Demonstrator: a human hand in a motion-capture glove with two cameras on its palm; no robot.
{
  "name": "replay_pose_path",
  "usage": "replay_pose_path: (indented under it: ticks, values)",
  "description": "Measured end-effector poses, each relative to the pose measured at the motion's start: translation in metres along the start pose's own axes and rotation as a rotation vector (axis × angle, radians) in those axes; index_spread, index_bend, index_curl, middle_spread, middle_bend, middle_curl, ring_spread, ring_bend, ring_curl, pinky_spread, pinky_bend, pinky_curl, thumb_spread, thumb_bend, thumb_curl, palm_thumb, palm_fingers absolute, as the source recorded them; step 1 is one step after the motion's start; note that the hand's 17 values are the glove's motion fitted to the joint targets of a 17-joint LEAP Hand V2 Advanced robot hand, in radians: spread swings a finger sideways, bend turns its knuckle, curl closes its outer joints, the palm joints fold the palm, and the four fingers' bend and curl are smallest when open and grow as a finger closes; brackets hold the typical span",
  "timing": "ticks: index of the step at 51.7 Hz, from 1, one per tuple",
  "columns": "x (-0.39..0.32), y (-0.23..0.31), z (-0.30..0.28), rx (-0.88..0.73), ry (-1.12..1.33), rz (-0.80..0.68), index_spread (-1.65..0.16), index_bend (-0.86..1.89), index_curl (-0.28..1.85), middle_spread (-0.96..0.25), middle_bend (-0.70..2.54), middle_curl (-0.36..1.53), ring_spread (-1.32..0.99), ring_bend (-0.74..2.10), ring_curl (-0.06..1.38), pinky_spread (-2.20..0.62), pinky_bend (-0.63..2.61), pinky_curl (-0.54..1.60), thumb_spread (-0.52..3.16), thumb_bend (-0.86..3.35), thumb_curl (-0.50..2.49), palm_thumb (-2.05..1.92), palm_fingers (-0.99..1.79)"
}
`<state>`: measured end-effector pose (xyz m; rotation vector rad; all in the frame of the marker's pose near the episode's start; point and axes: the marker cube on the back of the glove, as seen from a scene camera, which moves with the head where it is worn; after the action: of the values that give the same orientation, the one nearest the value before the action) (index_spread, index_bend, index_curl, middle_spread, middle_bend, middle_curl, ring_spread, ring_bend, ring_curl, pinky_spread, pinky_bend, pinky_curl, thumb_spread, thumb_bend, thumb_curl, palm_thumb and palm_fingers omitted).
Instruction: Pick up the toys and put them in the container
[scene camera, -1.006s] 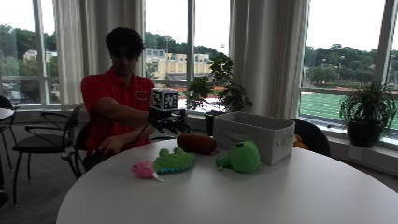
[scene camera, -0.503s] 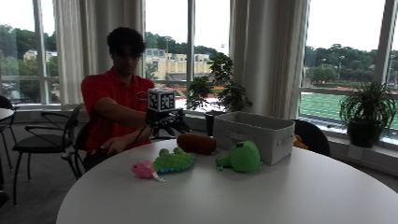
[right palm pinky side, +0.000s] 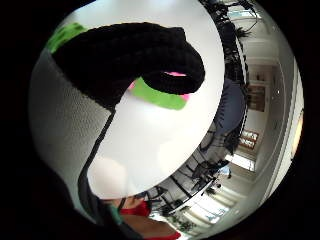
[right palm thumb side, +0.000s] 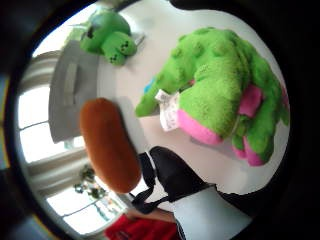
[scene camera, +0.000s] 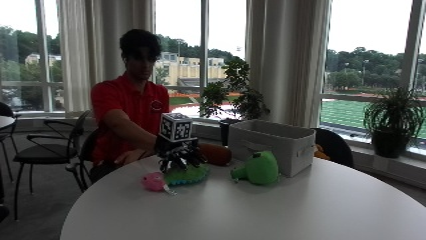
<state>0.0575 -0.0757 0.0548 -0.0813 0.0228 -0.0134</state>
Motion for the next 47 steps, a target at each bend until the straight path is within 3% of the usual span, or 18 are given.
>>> replay_pose_path:
  ticks: [19, 27, 33, 37, 40, 47]
  values:
    - [-0.002, -0.036, 0.026, -0.165, 0.063, -0.072, -0.37, 0.09, 0.2, -0.08, 0.14, 0.24, -0.02, 0.26, 0.25, 0.11, 1.21, 0.41, 0.98, -0.03, 0.25, -0.02, -0.15]
    - [-0.006, -0.034, 0.028, -0.199, 0.025, -0.093, -0.39, 0.1, 0.17, -0.08, 0.13, 0.22, -0.02, 0.47, 0.31, 0.06, 1.27, 0.41, 1.01, -0.02, 0.28, 0.01, -0.07]
    - [-0.009, -0.03, 0.028, -0.165, -0.08, -0.119, -0.43, 0.19, 0.19, -0.14, 0.22, 0.25, -0.11, 0.58, 0.33, -0.06, 1.17, 0.37, 1.08, 0.02, 0.3, 0.09, 0.14]
    - [-0.01, -0.028, 0.028, -0.088, -0.118, -0.11, -0.44, 0.19, 0.19, -0.22, 0.26, 0.27, -0.28, 0.81, 0.39, -0.22, 1.19, 0.37, 1.16, 0.1, 0.34, 0.25, 0.56]
    - [-0.011, -0.028, 0.027, -0.057, -0.108, -0.104, -0.44, 0.16, 0.19, -0.27, 0.29, 0.29, -0.35, 0.91, 0.41, -0.27, 1.18, 0.36, 1.21, 0.15, 0.37, 0.35, 0.68]
    - [-0.005, -0.029, 0.019, 0.038, -0.118, -0.047, -0.45, 0.33, 0.26, -0.36, 0.43, 0.36, -0.45, 0.94, 0.46, -0.34, 1.14, 0.39, 0.99, 0.28, 0.52, 0.66, 0.95]
